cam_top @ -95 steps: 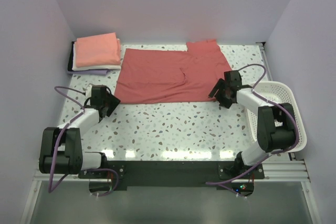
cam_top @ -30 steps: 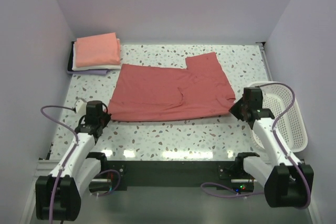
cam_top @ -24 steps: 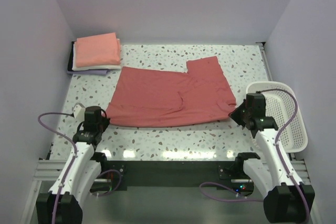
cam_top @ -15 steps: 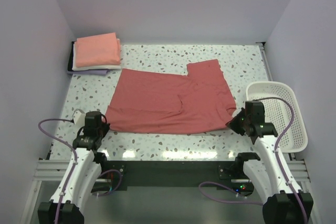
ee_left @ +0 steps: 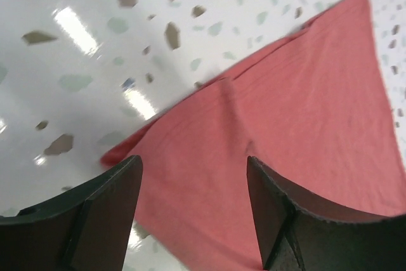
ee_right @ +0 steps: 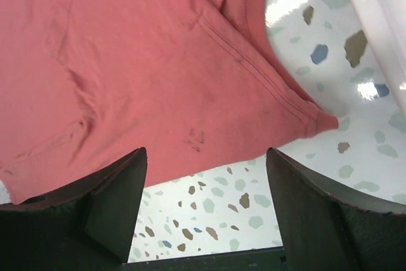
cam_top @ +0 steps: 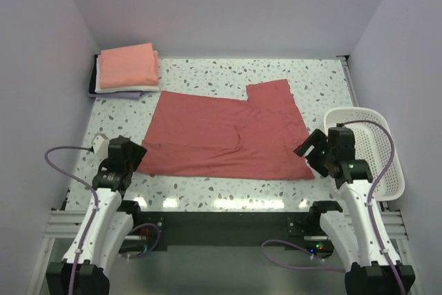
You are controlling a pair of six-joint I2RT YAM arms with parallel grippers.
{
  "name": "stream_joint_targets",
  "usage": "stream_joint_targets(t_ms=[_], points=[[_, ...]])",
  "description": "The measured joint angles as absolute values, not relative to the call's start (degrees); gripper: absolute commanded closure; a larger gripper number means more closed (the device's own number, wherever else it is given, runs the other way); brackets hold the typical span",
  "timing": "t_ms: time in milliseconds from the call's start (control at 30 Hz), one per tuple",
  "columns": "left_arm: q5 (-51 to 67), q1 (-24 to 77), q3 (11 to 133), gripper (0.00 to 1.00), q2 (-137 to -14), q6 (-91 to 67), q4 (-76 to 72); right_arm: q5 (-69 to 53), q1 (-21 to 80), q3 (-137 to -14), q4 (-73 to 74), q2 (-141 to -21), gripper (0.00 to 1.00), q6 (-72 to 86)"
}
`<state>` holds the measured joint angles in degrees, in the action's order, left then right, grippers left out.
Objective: Fold and stack the t-shirts
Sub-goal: Fold the tshirt
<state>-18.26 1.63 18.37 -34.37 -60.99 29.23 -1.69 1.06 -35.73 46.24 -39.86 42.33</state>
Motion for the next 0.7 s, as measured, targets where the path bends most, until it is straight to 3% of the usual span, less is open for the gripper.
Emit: stream_joint_targets(t_ms=[300,700], points=[[-16.49,2.33,38.70,0.32,-61.12,-52.77,16.69,-5.21,2.35,-45.06,33.63,-60.42,0.23,39.75],[-21.28,10.41,70.28,0.51,-101.06,-40.77,11.29,-3.64,5.30,-65.49,20.49,-83.88,0.23,35.68]])
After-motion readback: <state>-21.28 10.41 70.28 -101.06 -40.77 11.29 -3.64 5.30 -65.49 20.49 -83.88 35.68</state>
